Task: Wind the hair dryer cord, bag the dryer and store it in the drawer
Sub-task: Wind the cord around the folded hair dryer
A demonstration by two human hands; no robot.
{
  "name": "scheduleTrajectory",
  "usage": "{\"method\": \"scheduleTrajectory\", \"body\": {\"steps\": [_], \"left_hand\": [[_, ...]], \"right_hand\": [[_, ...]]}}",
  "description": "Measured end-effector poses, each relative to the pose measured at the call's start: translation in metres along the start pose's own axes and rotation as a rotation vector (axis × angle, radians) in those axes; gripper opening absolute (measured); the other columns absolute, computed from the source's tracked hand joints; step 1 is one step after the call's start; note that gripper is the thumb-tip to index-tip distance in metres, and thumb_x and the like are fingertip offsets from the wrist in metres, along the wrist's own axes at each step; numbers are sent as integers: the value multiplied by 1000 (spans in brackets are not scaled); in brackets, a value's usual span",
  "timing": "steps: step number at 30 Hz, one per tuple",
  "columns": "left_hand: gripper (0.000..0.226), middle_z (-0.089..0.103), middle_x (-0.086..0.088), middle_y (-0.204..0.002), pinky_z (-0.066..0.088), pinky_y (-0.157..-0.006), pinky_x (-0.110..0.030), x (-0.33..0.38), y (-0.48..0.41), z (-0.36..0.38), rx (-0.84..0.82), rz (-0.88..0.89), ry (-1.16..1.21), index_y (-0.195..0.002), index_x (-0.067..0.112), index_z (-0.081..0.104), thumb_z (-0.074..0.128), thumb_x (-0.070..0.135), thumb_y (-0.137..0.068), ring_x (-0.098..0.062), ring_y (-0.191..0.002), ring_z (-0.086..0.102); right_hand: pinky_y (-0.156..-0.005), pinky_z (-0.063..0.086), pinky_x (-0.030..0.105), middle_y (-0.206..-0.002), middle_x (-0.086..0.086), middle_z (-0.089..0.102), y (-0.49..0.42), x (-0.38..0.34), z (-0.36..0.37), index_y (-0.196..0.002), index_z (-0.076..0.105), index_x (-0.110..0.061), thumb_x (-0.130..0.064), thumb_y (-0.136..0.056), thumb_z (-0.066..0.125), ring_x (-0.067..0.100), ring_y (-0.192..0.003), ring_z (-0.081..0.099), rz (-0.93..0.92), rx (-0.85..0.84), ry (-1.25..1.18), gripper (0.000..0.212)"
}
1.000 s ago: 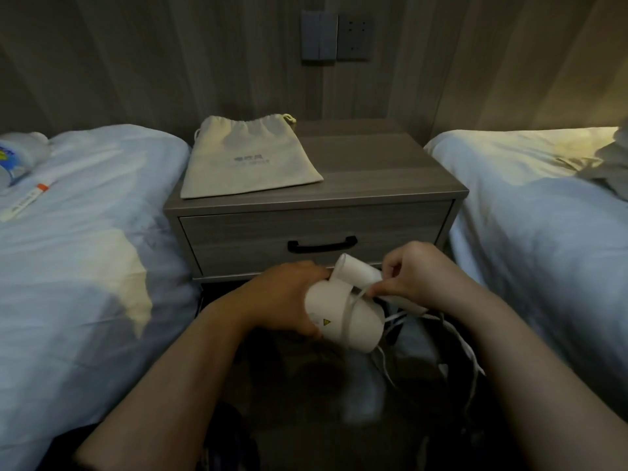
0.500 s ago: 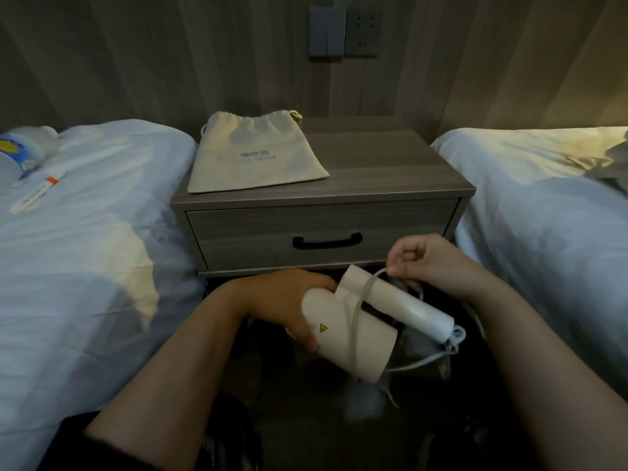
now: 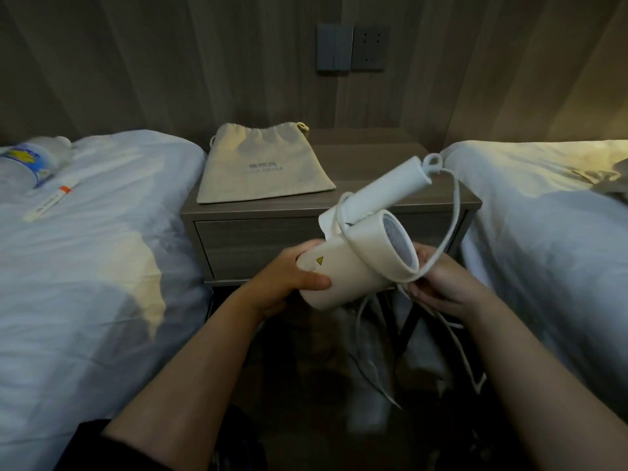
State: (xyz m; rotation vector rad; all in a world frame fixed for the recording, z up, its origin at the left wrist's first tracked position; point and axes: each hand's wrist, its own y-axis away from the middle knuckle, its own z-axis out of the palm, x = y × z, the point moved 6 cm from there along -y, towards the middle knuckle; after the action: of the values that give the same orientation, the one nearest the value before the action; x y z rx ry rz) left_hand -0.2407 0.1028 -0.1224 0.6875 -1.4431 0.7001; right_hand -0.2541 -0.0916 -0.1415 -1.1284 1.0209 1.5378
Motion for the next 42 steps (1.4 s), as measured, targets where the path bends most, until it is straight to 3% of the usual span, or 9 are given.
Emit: {"method": "scheduleTrajectory", "body": {"steps": [4,7,14,17,26,31,36,40,42], "left_hand": [[90,67,-1,-95,55,-70,-28,-2,-3,2,92,25,79,-105,24,60,89,44,-23,-16,-90,65],[95,68,-5,-98,56,-68,-29,-2,-5,2,171,60,207,-107,24,61,90,47,-20,-18,-88,66],[96,69,-4,-108,57,-75,-30,4,-3,-7,245,127,389,-117,20,55,89,45,-31,-19,-98,66],[95,67,-6,-111,57,-81,-39,5,0,-9,204,111,478,-118,22,53,89,44,-33,-22,-100,66],[95,68,-4,-107,57,-73,-33,12,4,-8,174,133,426,-118,21,53,89,44,-34,-20,-97,67],[101,61,-12,-118,55,-79,-33,11,2,-19,288,134,304,-124,15,50,88,42,-35,-26,-105,61],[84,61,-14,-117,55,-69,-33,10,3,-24,384,112,278,-126,10,50,73,32,-49,-28,-102,61],[72,65,-6,-103,54,-63,-31,10,6,-30,477,86,229,-113,18,56,75,32,-45,-21,-91,64],[62,64,-4,-101,54,-65,-34,9,6,-36,522,81,218,-109,20,57,75,26,-50,-21,-90,64]], "right_hand": [[-64,50,27,-58,3,66,-2,2,-2,-77,67,-6,9,-83,56,18,-60,60,-58,94,272,20],[-63,49,22,-57,1,68,-4,9,-2,-72,64,-8,7,-86,55,12,-57,63,-15,59,403,23],[-92,47,33,-102,18,71,-1,11,3,-79,74,-17,-9,-86,62,24,-95,65,66,-35,634,16],[-95,48,33,-104,14,72,5,17,13,-83,76,-19,-13,-88,59,24,-103,65,127,-104,588,19],[-66,53,19,-90,7,69,9,40,27,-98,69,-4,-15,-93,53,6,-77,64,285,-205,780,19],[-74,58,24,-97,21,69,2,32,1,-105,62,2,15,-81,57,22,-84,69,219,104,379,28],[-71,59,25,-77,15,70,3,26,-22,-75,66,-1,1,-80,67,15,-68,71,224,355,307,5],[-60,58,27,-70,11,66,5,22,-31,-71,61,-4,-6,-88,59,15,-61,67,201,519,126,18],[-70,54,29,-73,11,58,3,23,-43,-73,55,-6,-8,-93,51,17,-66,58,193,647,-58,21]]}}
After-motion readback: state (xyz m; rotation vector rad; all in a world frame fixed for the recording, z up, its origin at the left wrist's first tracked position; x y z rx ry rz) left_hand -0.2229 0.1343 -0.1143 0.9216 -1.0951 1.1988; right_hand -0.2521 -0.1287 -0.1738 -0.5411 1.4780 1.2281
